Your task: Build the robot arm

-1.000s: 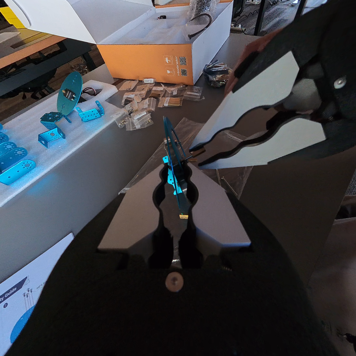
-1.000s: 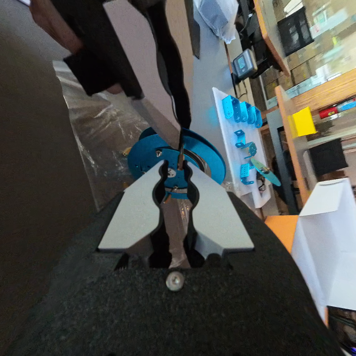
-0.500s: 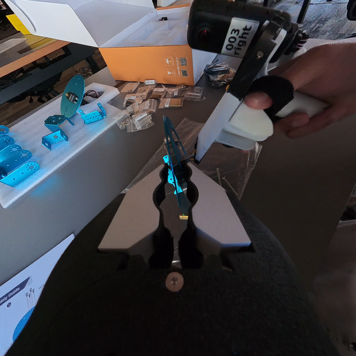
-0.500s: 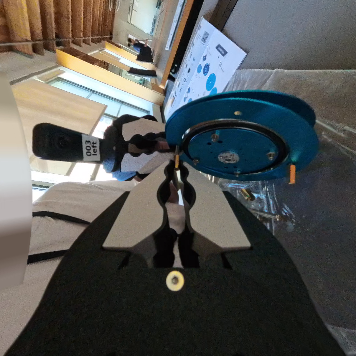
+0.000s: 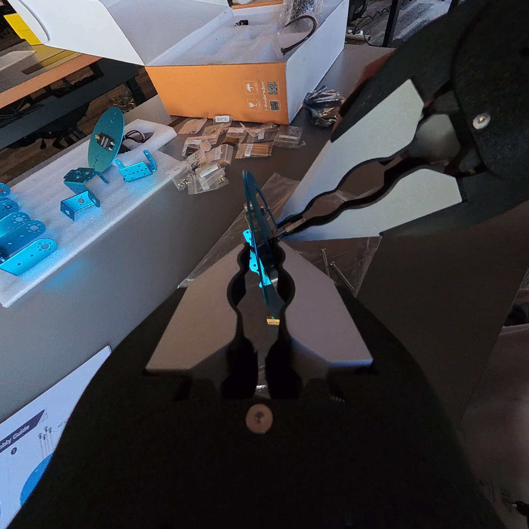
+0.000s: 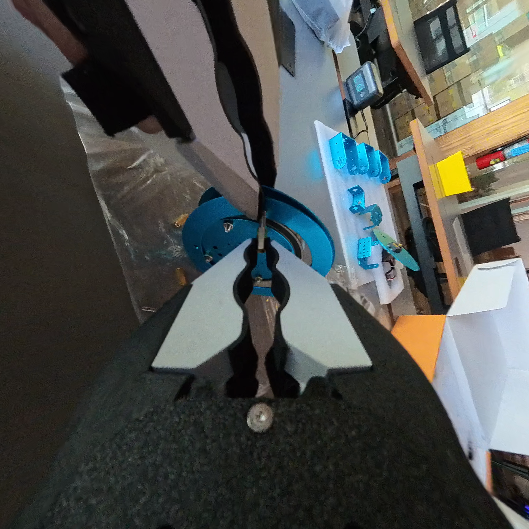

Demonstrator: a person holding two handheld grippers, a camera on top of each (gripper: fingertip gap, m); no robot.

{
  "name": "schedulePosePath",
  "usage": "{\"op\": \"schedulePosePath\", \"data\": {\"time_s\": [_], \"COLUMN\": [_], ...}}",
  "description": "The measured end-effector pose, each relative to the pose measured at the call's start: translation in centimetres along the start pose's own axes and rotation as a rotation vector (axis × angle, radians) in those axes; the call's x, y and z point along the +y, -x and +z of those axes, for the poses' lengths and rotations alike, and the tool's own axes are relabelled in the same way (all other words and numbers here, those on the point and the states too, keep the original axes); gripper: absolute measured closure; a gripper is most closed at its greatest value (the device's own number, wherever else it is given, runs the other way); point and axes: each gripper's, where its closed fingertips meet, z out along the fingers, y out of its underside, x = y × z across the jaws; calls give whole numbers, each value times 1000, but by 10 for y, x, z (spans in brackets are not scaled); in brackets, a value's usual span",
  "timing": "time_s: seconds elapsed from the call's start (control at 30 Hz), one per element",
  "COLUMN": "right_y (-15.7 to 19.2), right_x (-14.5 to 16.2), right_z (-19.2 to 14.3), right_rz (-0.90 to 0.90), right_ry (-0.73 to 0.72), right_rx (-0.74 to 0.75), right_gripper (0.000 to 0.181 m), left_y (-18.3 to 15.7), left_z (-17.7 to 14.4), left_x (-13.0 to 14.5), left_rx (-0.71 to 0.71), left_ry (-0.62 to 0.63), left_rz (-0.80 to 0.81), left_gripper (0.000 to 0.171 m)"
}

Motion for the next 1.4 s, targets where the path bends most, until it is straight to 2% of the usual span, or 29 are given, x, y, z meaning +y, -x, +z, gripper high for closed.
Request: {"op": "schedulePosePath", "data": {"time_s": [0.03, 0.1, 0.17, 0.23, 0.27, 0.3, 0.33, 0.37, 0.43, 0.5, 0.53, 0.67, 0.77, 0.83, 0.9, 0.97, 1.07, 1.1, 1.17, 1.2, 1.27, 1.3, 1.4], "right_y": [1, 6, 13, 18, 18, 18, 19, 19, 20, 15, 13, 2, 2, 2, 4, 10, 14, 14, 13, 13, 14, 14, 11], "right_x": [0, -1, -5, -13, -15, -16, -15, -14, -10, -9, -8, -6, 2, 1, 0, -2, -10, -12, -13, -13, -12, -11, -5], "right_z": [0, -2, -5, -12, -15, -16, -16, -15, -13, -13, -14, -13, -10, -10, -11, -12, -17, -17, -19, -19, -18, -19, -19], "right_rz": [57, 296, 724, 1214, 1384, 1484, 1503, 1453, 1239, 980, 831, 300, 63, 64, 232, 633, 1330, 1475, 1597, 1560, 1357, 1215, 691], "right_ry": [-10, -35, -70, -130, -157, -176, -182, -181, -161, -139, -125, 10, 116, 131, 121, 63, -68, -96, -144, -167, -181, -176, -105], "right_rx": [-40, -194, -444, -768, -891, -952, -951, -912, -774, -596, -506, -158, -40, -47, -147, -396, -877, -988, -1085, -1058, -915, -825, -469], "right_gripper": [177, 178, 178, 178, 178, 178, 178, 178, 175, 153, 151, 159, 176, 176, 176, 177, 177, 177, 177, 177, 171, 157, 156], "left_y": [0, -1, -1, -3, -3, -3, -3, -3, -4, -4, -4, -4, -4, -4, -5, -5, -6, -6, -6, -6, -6, -6, -6], "left_z": [0, 0, -1, -1, 0, 1, 1, 1, 2, 2, 2, 2, 2, 2, 2, 1, 2, 3, 3, 3, 3, 3, 2], "left_x": [0, 0, 0, -1, -1, -2, -1, -1, -2, -1, -1, -1, -1, -1, -1, 0, -1, -1, -2, -2, -1, -1, 0], "left_rx": [0, -1, -1, 4, 0, -7, -10, -6, 6, 6, 7, 8, 5, 1, 0, 5, -5, -9, -8, -6, 0, 2, 7], "left_ry": [0, 1, -4, -7, -9, -6, -1, 1, -3, 0, 1, 3, 3, 5, 4, -3, -10, -5, -6, -5, -1, -3, -1], "left_rz": [2, 7, 7, 6, 9, 14, 20, 18, 8, 8, 7, 2, 4, 9, 13, 10, 17, 25, 21, 21, 21, 16, 13], "left_gripper": [157, 156, 157, 157, 157, 157, 157, 157, 157, 156, 156, 157, 157, 157, 157, 157, 157, 157, 157, 157, 157, 157, 157]}}
